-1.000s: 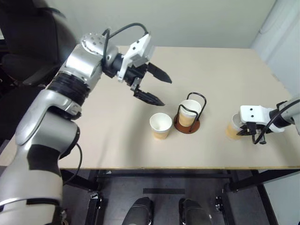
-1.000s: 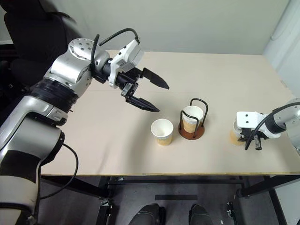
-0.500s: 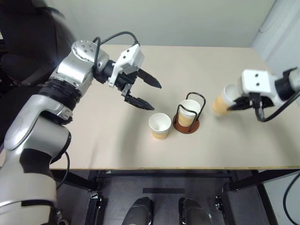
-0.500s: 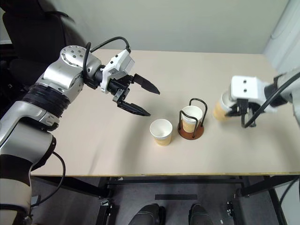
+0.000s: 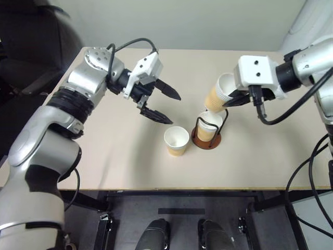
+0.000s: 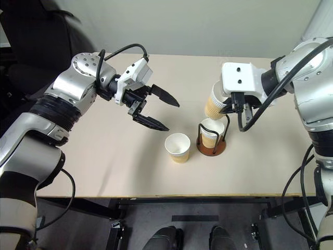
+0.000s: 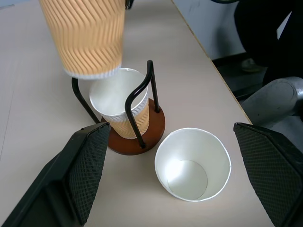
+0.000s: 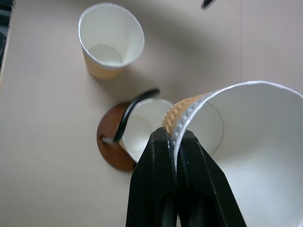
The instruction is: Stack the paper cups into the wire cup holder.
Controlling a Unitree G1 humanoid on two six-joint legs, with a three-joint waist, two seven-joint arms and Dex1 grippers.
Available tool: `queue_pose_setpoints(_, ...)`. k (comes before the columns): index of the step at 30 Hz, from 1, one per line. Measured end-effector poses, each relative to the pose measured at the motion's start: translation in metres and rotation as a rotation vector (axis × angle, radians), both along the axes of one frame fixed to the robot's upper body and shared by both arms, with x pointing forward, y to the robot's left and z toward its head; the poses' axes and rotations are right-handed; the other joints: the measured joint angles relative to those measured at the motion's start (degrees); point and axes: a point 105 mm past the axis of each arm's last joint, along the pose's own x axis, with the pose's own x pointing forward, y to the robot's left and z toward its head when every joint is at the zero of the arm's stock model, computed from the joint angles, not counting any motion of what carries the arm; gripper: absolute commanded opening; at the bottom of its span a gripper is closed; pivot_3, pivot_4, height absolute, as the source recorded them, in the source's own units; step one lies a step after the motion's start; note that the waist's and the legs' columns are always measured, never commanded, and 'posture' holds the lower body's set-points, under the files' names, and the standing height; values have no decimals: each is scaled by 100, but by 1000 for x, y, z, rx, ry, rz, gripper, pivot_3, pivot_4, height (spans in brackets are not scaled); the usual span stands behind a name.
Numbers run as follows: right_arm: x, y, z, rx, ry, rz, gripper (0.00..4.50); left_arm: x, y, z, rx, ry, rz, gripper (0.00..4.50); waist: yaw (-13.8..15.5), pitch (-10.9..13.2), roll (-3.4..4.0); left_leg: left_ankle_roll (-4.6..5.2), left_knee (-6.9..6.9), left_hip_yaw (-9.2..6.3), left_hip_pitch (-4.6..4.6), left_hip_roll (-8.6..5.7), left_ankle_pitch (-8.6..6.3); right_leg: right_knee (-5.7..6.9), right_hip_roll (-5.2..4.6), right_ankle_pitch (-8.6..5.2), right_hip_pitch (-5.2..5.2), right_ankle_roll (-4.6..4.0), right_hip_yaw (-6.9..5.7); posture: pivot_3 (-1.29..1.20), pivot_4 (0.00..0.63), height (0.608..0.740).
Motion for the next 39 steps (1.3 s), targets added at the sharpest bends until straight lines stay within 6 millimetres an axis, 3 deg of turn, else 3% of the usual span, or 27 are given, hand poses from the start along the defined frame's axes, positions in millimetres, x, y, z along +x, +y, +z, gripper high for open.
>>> queue_pose_setpoints(31, 8, -1, -50, -136, 41, 56, 29, -1, 1, 2, -9, -1, -3, 4500, -24, 3, 3, -4, 4, 0, 4, 4, 2, 5, 3, 0, 4, 1, 2, 0, 150, 740)
queue_pose_setpoints(39, 16, 4, -57, -103, 82, 31, 2587, -1, 2, 0, 1, 10, 5, 4500, -35, 4, 3, -4, 3, 3, 5, 3, 2, 5, 6, 0, 4, 0, 0, 0, 150, 740)
